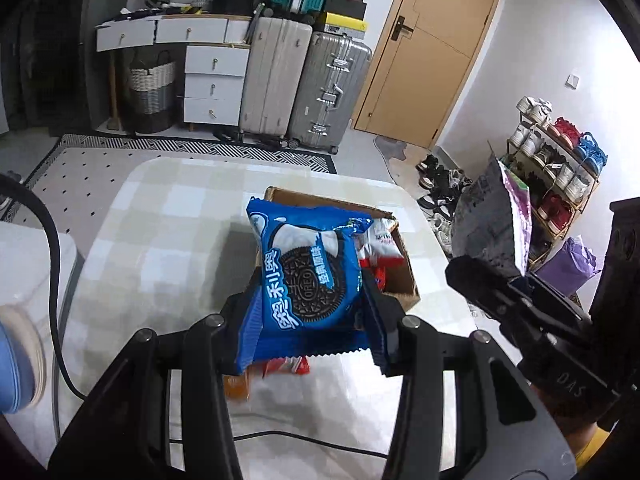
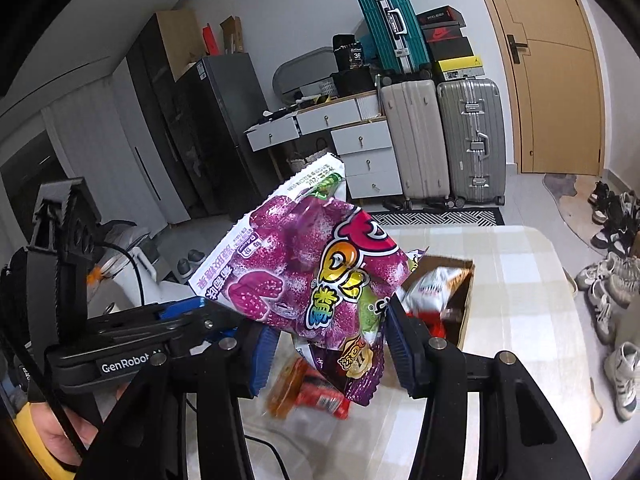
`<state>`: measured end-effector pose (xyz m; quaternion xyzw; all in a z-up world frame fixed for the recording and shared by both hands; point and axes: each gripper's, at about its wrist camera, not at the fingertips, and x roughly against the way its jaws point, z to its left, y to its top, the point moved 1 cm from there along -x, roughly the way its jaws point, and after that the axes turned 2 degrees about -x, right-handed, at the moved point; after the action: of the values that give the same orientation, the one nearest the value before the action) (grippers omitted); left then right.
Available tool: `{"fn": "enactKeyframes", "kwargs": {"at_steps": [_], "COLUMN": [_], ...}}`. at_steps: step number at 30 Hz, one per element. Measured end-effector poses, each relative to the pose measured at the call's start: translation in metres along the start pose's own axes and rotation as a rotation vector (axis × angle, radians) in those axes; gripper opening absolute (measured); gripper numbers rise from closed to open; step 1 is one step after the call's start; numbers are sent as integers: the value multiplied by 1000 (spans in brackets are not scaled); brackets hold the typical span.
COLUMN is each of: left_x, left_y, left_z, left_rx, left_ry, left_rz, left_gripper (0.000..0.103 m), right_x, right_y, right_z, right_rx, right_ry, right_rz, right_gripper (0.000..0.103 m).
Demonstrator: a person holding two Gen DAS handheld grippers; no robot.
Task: Organize snacks
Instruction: 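Lift both packets and carry them over the cardboard box, then lower both packets into the box and open both tools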
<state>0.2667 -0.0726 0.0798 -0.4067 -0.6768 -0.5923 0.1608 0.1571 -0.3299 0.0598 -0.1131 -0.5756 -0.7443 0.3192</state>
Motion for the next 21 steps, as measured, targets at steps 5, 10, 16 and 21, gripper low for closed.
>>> {"fn": "enactKeyframes", "kwargs": {"at_steps": [5,10,16,21], "left_x": [-47,-96,-144,-177], "left_y": [31,46,44,40], "left_z": [8,10,7,10], "left_rx": [45,40,8,11], "left_ry": [-16,-31,-54,-73], "left_rz": [55,107,154,187], "left_gripper": [41,41,41,42], "right_x": [-29,-68,-116,-141], "right_y": [14,19,10,-2], "right_z": [-19,-39,-60,-67], "right_rx": [-15,-16,-6,46], "right_ry": [-19,-51,-98,-153], "right_rz": [14,64,150,213], "right_gripper": [50,50,50,50]}}
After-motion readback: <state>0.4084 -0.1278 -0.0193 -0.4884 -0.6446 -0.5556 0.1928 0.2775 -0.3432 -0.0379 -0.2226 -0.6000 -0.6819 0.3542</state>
